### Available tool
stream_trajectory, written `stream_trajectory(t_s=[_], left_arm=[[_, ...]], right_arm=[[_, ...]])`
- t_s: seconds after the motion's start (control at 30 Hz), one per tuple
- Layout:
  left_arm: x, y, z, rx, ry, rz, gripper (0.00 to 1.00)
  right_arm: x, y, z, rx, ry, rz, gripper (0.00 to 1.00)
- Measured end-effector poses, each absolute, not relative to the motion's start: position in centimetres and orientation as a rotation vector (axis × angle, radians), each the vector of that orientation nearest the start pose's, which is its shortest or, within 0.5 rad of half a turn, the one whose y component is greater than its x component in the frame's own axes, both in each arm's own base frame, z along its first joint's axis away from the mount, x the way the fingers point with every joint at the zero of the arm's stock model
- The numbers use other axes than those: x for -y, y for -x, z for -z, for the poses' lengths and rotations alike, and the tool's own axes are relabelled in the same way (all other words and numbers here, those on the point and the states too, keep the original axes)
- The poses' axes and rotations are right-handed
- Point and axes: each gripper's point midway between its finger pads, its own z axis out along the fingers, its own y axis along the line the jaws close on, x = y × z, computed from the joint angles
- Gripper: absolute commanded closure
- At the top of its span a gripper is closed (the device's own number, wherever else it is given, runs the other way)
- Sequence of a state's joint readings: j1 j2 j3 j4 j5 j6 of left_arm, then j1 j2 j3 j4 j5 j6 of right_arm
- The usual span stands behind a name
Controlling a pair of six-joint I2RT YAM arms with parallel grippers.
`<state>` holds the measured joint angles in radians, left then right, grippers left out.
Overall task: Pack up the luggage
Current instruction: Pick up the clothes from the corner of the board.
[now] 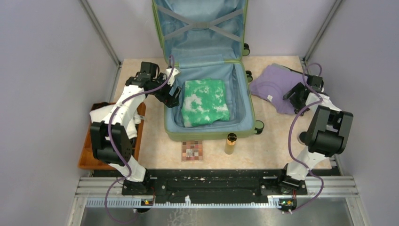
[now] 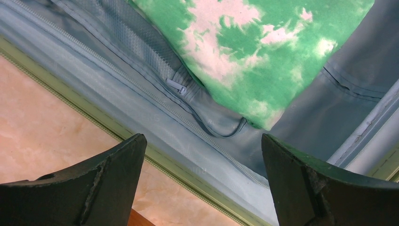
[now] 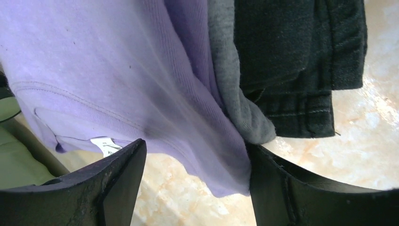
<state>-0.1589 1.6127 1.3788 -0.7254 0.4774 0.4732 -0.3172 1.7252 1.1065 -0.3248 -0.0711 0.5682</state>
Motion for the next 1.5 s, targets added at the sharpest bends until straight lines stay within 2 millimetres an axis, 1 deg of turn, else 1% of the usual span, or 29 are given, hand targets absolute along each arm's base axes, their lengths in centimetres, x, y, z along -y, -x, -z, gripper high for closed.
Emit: stream_trajectory(t_s=[0.1, 0.2, 0.27, 0.37, 0.47, 0.6, 0.7, 0.8, 0.87, 0.97, 1.0, 1.07, 1.1, 1.2, 1.33, 1.4, 1.5], left_arm=[[12.4, -37.5, -16.2, -2.254, -0.932, 0.457, 0.02], [12.3, -37.6, -16.2, -2.257, -0.93, 0.451, 0.01], [12.3, -37.6, -16.1, -2.258, -0.93, 0.448, 0.01], [12.2, -37.6, -16.1, -2.258, -0.93, 0.447, 0.01], [12.2, -37.6, -16.1, -2.258, -0.93, 0.447, 0.02], [12.2, -37.6, -16.1, -2.259, -0.929, 0.447, 0.02], [12.2, -37.6, -16.1, -2.259, -0.929, 0.446, 0.02], [12.2, -37.6, -16.1, -2.26, -0.929, 0.443, 0.02], [12.2, -37.6, -16.1, -2.26, -0.929, 0.442, 0.02], [12.1, -37.6, -16.1, -2.261, -0.928, 0.439, 0.02], [12.1, -37.6, -16.1, -2.262, -0.928, 0.438, 0.02], [12.1, -37.6, -16.1, -2.262, -0.928, 0.437, 0.02], [12.1, -37.6, -16.1, -2.262, -0.927, 0.437, 0.01], [12.1, -37.6, -16.1, -2.262, -0.927, 0.437, 0.01], [12.1, -37.6, -16.1, -2.262, -0.928, 0.437, 0.02], [12.1, -37.6, -16.1, -2.262, -0.927, 0.437, 0.02], [12.1, -37.6, -16.3, -2.258, -0.927, 0.434, 0.01]], right_arm=[[9.4, -40.5, -5.8, -2.287, -1.052, -0.206, 0.3], [9.1, -41.0, -5.7, -2.276, -1.054, -0.242, 0.32], [8.8, -41.5, -5.8, -2.259, -1.052, -0.281, 0.33], [8.0, -41.8, -5.7, -2.239, -1.056, -0.347, 0.39], [7.5, -42.0, -5.9, -2.225, -1.062, -0.395, 0.42], [7.3, -42.3, -6.1, -2.214, -1.063, -0.424, 0.44], [7.2, -42.3, -6.1, -2.214, -1.062, -0.431, 0.48], [7.1, -42.3, -6.0, -2.217, -1.065, -0.432, 0.57], [7.1, -42.3, -5.7, -2.22, -1.073, -0.436, 0.64], [7.1, -42.3, -5.4, -2.224, -1.08, -0.443, 0.77], [7.1, -42.4, -5.4, -2.223, -1.083, -0.447, 0.85], [7.0, -42.4, -5.6, -2.225, -1.087, -0.456, 0.96], [7.0, -42.6, -5.8, -2.222, -1.085, -0.462, 1.0], [6.8, -43.0, -6.5, -2.216, -1.079, -0.481, 1.0], [6.4, -43.7, -8.3, -2.194, -1.061, -0.533, 1.0], [6.3, -44.2, -9.7, -2.172, -1.049, -0.56, 1.0], [6.1, -45.4, -12.5, -2.126, -1.012, -0.601, 1.0]])
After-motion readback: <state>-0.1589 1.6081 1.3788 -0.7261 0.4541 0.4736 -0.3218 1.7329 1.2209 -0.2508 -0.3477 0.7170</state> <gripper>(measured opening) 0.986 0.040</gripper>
